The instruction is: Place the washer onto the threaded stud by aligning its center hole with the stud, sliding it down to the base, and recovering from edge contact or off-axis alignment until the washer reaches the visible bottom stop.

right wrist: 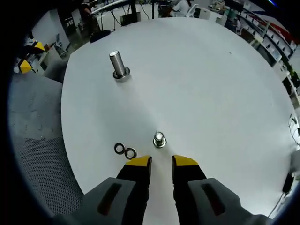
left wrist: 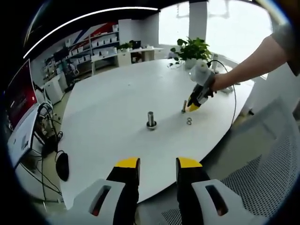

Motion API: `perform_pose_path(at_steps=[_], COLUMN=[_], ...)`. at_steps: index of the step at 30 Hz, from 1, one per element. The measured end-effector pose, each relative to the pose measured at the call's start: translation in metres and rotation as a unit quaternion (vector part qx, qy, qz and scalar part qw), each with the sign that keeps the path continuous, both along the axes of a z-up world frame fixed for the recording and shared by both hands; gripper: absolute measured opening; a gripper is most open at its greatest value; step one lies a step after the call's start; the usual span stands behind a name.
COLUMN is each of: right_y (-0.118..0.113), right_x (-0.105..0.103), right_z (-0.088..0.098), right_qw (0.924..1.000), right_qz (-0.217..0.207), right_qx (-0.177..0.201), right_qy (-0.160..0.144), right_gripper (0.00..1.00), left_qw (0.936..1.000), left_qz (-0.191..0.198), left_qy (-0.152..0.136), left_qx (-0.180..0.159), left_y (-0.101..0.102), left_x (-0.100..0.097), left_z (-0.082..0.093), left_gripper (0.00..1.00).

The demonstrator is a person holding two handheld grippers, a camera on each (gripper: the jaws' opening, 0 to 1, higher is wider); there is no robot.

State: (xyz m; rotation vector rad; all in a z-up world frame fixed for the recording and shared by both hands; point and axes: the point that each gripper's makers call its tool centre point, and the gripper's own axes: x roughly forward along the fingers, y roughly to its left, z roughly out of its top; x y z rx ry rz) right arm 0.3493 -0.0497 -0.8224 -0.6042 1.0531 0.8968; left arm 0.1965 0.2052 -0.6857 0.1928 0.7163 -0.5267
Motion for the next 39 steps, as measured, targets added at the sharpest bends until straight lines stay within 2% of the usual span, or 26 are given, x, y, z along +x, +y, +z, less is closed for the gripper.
perform_pose_path(at_steps=[4,6,14,19,22,27,31,39], right_y=[0.000,0.003,0.013,0.017,0.019,0.024,0.031,0.036], right_x=[-0.006,-0.013,-0.041,-0.052,-0.051,-0.045,-0.041,-0.040], right_z=[0.005,0.007,0.002,0.001,0.000,-0.002,-0.004,-0.013], right_qw=[0.9997,0.9994,0.9989,0.9989,0.9982,0.9984,0.9986,0.9983], right_qz=[0.000,-0.006,-0.008,0.009,0.006,0.005,0.024,0.045], right_qx=[0.020,0.035,0.045,0.043,0.053,0.051,0.044,0.028], right_qy=[-0.010,-0.001,0.013,0.016,0.026,0.022,0.014,0.026], right_gripper=[0.20,0.20,0.20,0.20,0.20,0.21,0.22,0.22], left_qw=[1.0000,1.0000,1.0000,1.0000,1.0000,1.0000,1.0000,1.0000], left_qz=[0.001,0.005,-0.001,0.001,-0.002,0.000,-0.006,0.004], left_qy=[-0.002,-0.003,-0.004,-0.005,-0.003,-0.004,0.000,0.001], left_qx=[0.000,-0.003,-0.004,-0.008,-0.006,-0.008,-0.007,-0.006], left_y=[0.000,0.001,-0.001,0.000,-0.001,0.000,-0.002,0.001], left_x=[-0.001,0.000,0.000,0.001,0.000,0.000,0.000,-0.001], left_z=[0.001,0.001,0.002,0.003,0.002,0.002,0.002,0.000], left_gripper=[0.29,0.29,0.29,0.29,0.29,0.28,0.28,0.29])
